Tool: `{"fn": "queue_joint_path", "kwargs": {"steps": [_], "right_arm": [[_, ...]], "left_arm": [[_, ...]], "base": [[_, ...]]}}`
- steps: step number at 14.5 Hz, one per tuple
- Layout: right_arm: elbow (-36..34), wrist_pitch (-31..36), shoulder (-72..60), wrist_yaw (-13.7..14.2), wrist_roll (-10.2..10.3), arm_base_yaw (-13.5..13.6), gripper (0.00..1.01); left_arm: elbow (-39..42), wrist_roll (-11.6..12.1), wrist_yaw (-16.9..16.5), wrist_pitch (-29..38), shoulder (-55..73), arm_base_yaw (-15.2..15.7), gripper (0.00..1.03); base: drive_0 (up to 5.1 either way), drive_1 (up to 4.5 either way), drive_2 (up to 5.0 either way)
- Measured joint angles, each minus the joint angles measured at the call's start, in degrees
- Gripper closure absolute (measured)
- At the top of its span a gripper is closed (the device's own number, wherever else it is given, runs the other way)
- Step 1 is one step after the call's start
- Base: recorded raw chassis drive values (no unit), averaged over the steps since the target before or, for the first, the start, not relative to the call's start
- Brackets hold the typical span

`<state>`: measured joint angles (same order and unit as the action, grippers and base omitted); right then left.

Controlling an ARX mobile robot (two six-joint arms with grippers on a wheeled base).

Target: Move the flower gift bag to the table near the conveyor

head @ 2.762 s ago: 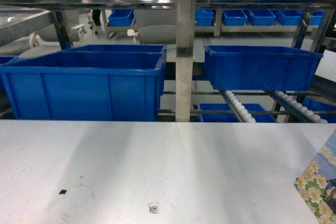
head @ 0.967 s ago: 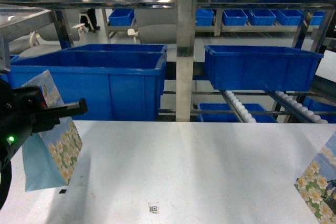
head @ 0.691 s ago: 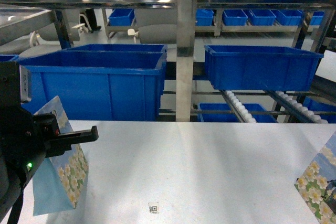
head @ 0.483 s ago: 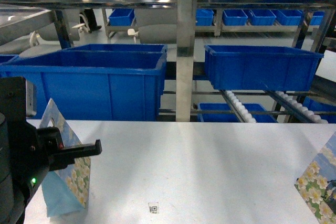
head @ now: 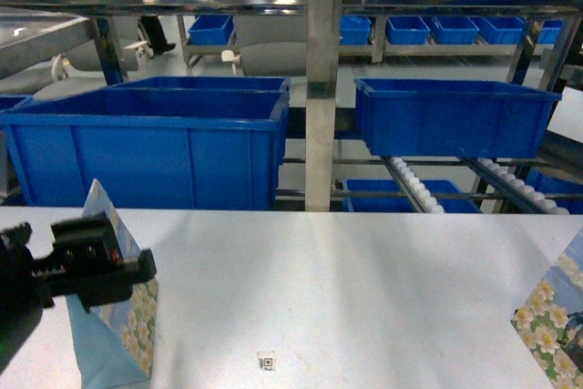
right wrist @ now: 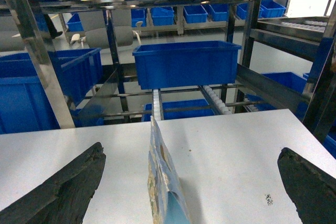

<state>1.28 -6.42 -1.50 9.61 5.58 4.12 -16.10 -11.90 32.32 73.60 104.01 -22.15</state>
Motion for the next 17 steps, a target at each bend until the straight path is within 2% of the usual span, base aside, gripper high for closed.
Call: {"fn": "queue_joint_path", "kwargs": {"steps": [1, 3, 4, 6, 12, 13, 15, 17], "right_arm": [[0.0, 0.0, 0.0, 0.0, 0.0, 0.0, 0.03], [0.0, 0.0, 0.0, 0.0, 0.0, 0.0, 0.03], [0.0, 0.0, 0.0, 0.0, 0.0, 0.0, 0.03], [0.0, 0.0, 0.0, 0.0, 0.0, 0.0, 0.03], [0.0, 0.0, 0.0, 0.0, 0.0, 0.0, 0.03], [0.0, 0.0, 0.0, 0.0, 0.0, 0.0, 0.03], [0.0, 0.0, 0.0, 0.0, 0.0, 0.0, 0.03], [0.0, 0.0, 0.0, 0.0, 0.0, 0.0, 0.03]], "left_arm": [[0.3, 0.1, -1.5, 0.1, -3.9, 1.0, 0.23], [1.0, 0.6, -2.8, -1.1, -10.5, 2.2, 0.03], [2.5, 0.9, -4.0, -3.8, -14.7, 2.8, 0.05], [7.1, 2.9, -8.5, -14.2, -28.3, 5.0, 0.05], [9.9, 3.9, -11.9, -25.2, -41.8, 7.6, 0.05], [10.8, 4.4, -13.4, -31.9, -48.7, 8.7, 0.05], [11.1, 4.8, -17.4, -55.9, -73.2, 11.1, 0.05], [9.8, 4.6, -19.3, -80.4, -97.9, 13.7, 0.05]], "base": [[0.0, 0.0, 0.0], [0.0, 0.0, 0.0], [0.0, 0.0, 0.0], [0.0, 0.0, 0.0], [0.0, 0.0, 0.0], [0.0, 0.0, 0.0], [0.0, 0.0, 0.0], [0.0, 0.0, 0.0]]}}
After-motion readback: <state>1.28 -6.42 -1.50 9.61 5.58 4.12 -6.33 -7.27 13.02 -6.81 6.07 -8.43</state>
